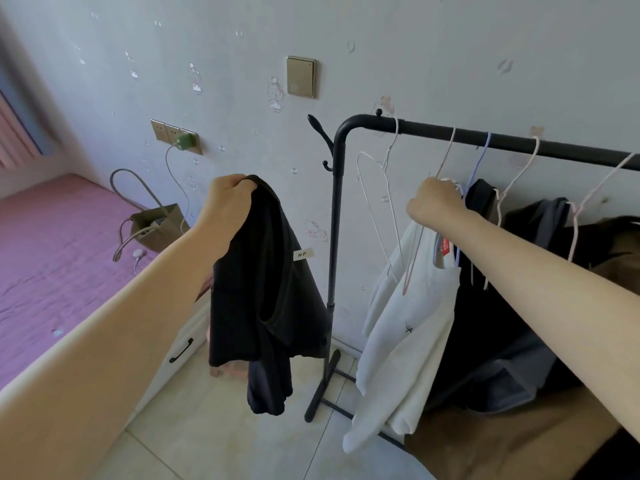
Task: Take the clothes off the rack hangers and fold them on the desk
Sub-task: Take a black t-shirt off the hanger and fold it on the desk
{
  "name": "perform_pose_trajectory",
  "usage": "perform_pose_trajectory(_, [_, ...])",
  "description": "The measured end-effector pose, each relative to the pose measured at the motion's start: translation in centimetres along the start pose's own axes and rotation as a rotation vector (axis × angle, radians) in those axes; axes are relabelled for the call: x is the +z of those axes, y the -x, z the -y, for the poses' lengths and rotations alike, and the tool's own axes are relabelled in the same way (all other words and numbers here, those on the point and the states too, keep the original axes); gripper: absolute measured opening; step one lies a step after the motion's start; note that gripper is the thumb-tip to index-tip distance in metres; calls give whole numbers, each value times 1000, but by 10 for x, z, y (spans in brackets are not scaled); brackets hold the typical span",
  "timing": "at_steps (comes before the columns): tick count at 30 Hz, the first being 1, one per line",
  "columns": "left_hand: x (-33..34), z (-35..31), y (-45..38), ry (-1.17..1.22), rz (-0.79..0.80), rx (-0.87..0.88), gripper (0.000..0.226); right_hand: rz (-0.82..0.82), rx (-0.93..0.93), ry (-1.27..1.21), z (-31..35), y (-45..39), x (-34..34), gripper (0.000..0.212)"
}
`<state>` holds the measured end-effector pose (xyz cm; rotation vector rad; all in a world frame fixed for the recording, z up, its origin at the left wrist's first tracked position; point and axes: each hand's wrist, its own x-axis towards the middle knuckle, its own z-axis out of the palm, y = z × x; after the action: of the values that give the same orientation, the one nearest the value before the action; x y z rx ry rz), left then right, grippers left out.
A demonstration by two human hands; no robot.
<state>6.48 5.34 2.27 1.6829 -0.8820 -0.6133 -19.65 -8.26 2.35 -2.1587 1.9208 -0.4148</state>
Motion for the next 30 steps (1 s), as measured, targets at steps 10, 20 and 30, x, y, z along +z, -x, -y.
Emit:
perform_pose_trajectory(10, [-29,-33,0,175,-52,38,15,287,-379,-61,64,86,37,37])
perform_pose_trajectory(20, [-62,-52,2,159,-7,140,25,531,-446,-204,98,132,114,48])
perform_pose_trajectory(30, [-159,30,8,-29,-149,51,31,445,-54,-730,114,96,103,15])
